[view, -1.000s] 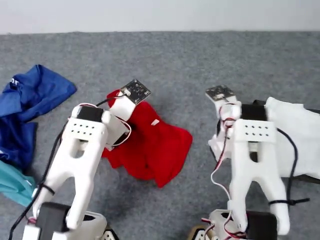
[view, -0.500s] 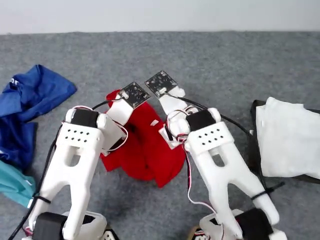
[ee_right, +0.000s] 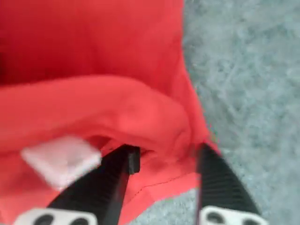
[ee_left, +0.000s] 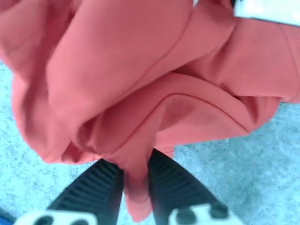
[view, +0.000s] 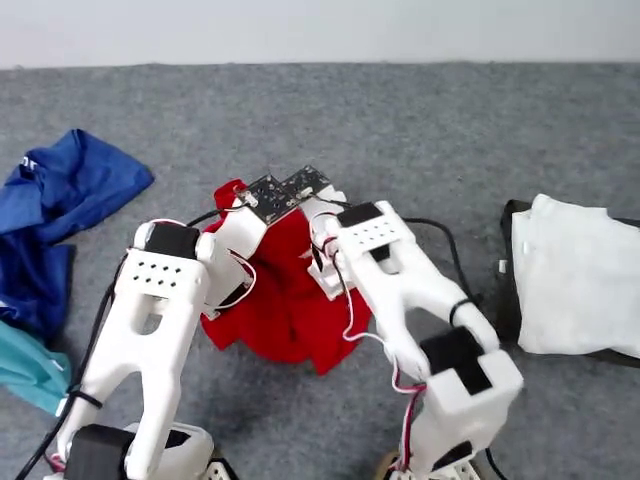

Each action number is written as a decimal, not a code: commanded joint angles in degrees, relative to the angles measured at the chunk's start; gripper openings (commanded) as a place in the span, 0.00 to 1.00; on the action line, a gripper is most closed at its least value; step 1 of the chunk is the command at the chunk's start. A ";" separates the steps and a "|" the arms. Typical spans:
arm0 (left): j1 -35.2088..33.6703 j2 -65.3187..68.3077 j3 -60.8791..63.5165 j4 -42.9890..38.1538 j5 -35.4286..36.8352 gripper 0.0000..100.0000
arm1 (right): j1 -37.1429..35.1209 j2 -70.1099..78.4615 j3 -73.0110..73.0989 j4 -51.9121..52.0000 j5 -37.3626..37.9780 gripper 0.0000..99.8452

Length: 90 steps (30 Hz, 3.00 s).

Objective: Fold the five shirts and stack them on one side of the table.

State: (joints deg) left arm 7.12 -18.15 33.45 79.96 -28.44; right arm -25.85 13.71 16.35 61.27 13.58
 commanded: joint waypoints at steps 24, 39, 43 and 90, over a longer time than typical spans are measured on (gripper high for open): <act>0.44 -1.49 -0.13 0.44 -0.79 0.02 | -0.31 2.86 -22.24 23.60 5.01 0.21; 0.44 -1.41 -0.04 0.44 -0.79 0.02 | 1.36 14.81 -22.68 17.01 4.92 0.06; 0.44 -1.41 -0.04 0.44 -0.79 0.02 | 1.45 13.76 -24.35 18.42 4.92 0.02; 0.53 -1.32 3.56 0.09 -0.79 0.03 | 0.84 14.73 -28.31 15.60 5.19 0.04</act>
State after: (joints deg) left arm 7.12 -18.15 37.14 79.96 -28.53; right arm -24.88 29.10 -8.44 76.57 18.24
